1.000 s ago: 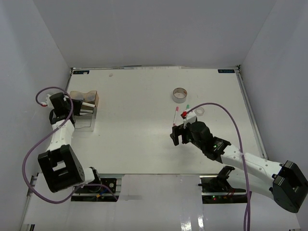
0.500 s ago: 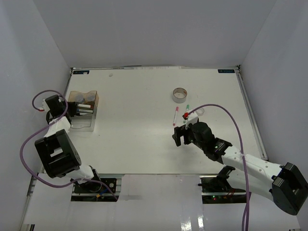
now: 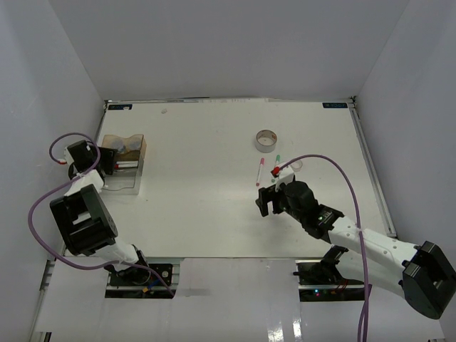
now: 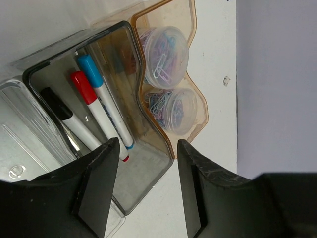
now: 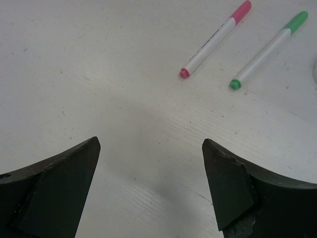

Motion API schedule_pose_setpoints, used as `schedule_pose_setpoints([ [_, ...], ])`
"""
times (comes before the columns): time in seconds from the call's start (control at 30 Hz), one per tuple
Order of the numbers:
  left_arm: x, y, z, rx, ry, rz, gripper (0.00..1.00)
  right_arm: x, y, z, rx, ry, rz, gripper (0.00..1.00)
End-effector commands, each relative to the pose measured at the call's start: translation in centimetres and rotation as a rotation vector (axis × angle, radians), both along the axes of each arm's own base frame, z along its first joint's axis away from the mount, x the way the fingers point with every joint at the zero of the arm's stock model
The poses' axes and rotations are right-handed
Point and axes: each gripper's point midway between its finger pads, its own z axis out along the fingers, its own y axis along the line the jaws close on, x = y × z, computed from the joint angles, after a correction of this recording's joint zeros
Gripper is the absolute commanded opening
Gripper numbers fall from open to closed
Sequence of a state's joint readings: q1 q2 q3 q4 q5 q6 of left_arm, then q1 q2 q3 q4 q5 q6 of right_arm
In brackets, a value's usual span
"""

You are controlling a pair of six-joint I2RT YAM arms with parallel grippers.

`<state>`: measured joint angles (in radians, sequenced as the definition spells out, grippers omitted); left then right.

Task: Sort the stationery into containers
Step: Place the pen in the storage box, then pick up the pen from the center of the board.

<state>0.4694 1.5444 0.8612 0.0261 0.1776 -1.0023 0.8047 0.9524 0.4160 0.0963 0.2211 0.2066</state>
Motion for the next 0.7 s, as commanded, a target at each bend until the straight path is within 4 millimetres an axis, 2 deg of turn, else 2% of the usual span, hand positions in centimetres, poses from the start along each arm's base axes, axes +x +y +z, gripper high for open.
schedule_pose_setpoints([
  [0.0,0.6,0.1,2.4,0.014,-0.043,-0.021,0.61,1.1,-0.5,1.4,0.036,-0.052,-0.062,0.90],
  [0.1,-0.3,-0.5,3.8,0.033,-0.051,-0.041,0.70,1.6,-1.3,1.5,0.027,-0.049,-0.120,0.90],
  [0.13,-0.7,-0.9,5.2,0.066,-0.075,-0.072,0.75,1.9,-2.0,1.0,0.006,-0.034,-0.161,0.90],
  [0.17,-0.9,-0.9,4.9,0.076,-0.062,-0.082,0.75,2.2,-2.1,1.3,0.011,-0.037,-0.181,0.90],
  [0.2,-1.2,-1.7,6.4,0.093,-0.091,-0.117,0.82,2.4,-2.9,0.9,-0.010,-0.013,-0.217,0.91],
  [0.23,-1.6,-2.2,6.8,0.106,-0.103,-0.144,0.85,2.8,-3.1,1.1,-0.004,0.002,-0.249,0.92],
  [0.3,-2.4,-3.6,7.6,0.167,-0.109,-0.238,0.89,3.8,-4.5,0.8,-0.014,0.027,-0.329,0.93],
  [0.33,-2.8,-4.6,8.9,0.251,-0.119,-0.305,0.91,4.6,-5.1,0.8,-0.004,0.039,-0.377,0.96],
  [0.37,-3.1,-5.5,9.2,0.247,-0.113,-0.323,0.93,4.7,-5.1,0.5,-0.012,0.057,-0.387,0.96],
  [0.4,-3.8,-6.3,8.8,0.299,-0.081,-0.385,0.97,4.9,-6.0,0.0,-0.028,0.081,-0.419,0.96],
  [0.47,-4.5,-9.3,9.0,0.365,-0.083,-0.499,0.98,6.0,-6.3,0.0,-0.041,0.094,-0.459,0.97],
  [0.5,-4.9,-11.7,8.7,0.414,-0.080,-0.602,0.98,6.4,-6.5,-0.5,-0.062,0.106,-0.471,0.98],
  [0.53,-5.4,-13.0,9.3,0.447,-0.106,-0.649,0.98,6.9,-6.5,-0.4,-0.064,0.106,-0.481,0.99],
  [0.57,-6.0,-14.4,8.6,0.461,-0.107,-0.703,0.98,7.8,-6.7,0.2,-0.056,0.100,-0.501,1.00],
  [0.6,-6.5,-16.7,8.7,0.488,-0.132,-0.783,0.98,8.2,-6.7,-0.5,-0.073,0.121,-0.511,1.00],
  [0.67,-7.6,-18.6,9.1,0.530,-0.171,-0.847,0.98,9.6,-6.6,0.2,-0.070,0.113,-0.536,0.96],
])
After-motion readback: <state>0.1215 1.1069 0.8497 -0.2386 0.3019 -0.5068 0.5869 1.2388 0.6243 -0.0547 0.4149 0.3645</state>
